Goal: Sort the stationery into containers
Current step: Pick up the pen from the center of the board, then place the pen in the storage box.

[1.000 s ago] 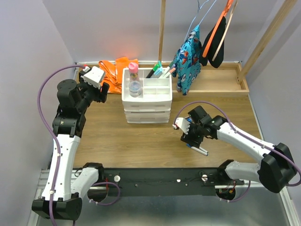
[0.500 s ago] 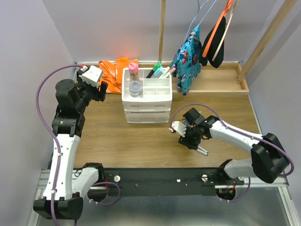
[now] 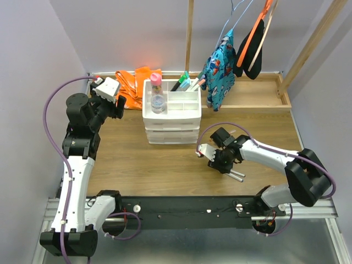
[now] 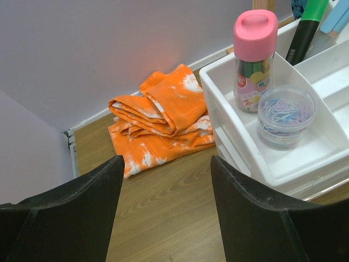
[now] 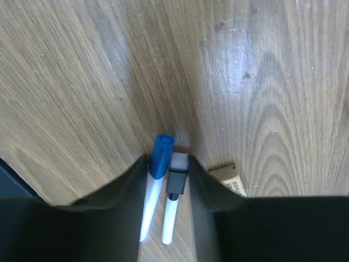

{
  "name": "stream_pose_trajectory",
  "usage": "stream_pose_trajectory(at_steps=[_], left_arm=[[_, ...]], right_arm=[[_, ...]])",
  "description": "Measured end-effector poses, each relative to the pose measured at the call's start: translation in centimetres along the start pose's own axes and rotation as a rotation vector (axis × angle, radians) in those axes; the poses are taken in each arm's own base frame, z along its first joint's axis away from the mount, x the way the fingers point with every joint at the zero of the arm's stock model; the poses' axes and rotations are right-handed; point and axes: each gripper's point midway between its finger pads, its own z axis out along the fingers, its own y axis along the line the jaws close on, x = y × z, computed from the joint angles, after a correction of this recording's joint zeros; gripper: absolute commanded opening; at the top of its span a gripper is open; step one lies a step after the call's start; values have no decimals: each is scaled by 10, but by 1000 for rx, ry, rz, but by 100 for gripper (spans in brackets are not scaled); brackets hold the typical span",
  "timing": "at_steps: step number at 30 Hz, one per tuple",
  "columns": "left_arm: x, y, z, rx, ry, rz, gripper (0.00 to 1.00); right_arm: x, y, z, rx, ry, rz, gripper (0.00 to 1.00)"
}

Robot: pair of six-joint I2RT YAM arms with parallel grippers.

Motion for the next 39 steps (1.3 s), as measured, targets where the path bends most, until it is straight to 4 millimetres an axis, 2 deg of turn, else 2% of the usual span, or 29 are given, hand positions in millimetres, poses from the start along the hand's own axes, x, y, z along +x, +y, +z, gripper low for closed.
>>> stream_pose_trajectory(at_steps=[2,6,8,10,13,14,15,16,17,19,20,22,25,30,36,39], left_arm=[[2,0,1,0,1,-4,73],[7,-2,2,3,10,-13,73],[8,-2,3,5,13,-14,73],[8,-2,3,6,13,-14,73],[8,-2,6,14,15,-16,73],[7,-3,8,21,14,-17,73],[6,-3,9,26,13,-18,73],[6,-3,10,29,13,-20,73],[5,-3,12,33,13,-21,73],[4,-3,14,37,10,-22,73],[3,-3,15,39,9,-23,73],[-1,-2,15,41,2,-21,73],[-5,-2,15,42,-9,-17,73],[-7,-2,14,44,-15,-15,73],[-8,-4,8,42,-24,-12,74],[-9,-5,5,40,-28,-9,74]], right_arm=[[-1,1,1,-1,3,-3,26],[-8,0,-1,-4,4,3,23],[-20,-2,-7,-19,-6,6,22],[-43,-9,-21,-29,-39,7,21],[-109,-29,-66,-21,-192,-5,20],[-146,-38,-95,-7,-294,-23,20],[-162,-42,-110,-1,-345,-32,18],[-187,-47,-136,11,-427,-47,18],[-205,-49,-159,19,-494,-57,18],[-222,-46,-184,12,-563,-65,17],[-225,-45,-189,5,-575,-65,17],[-223,-39,-189,-24,-573,-47,16],[-202,-28,-157,-87,-490,5,16],[-155,-6,-102,-187,-328,80,15],[-111,14,-66,-229,-216,118,14],[-97,18,-54,-233,-178,124,14]])
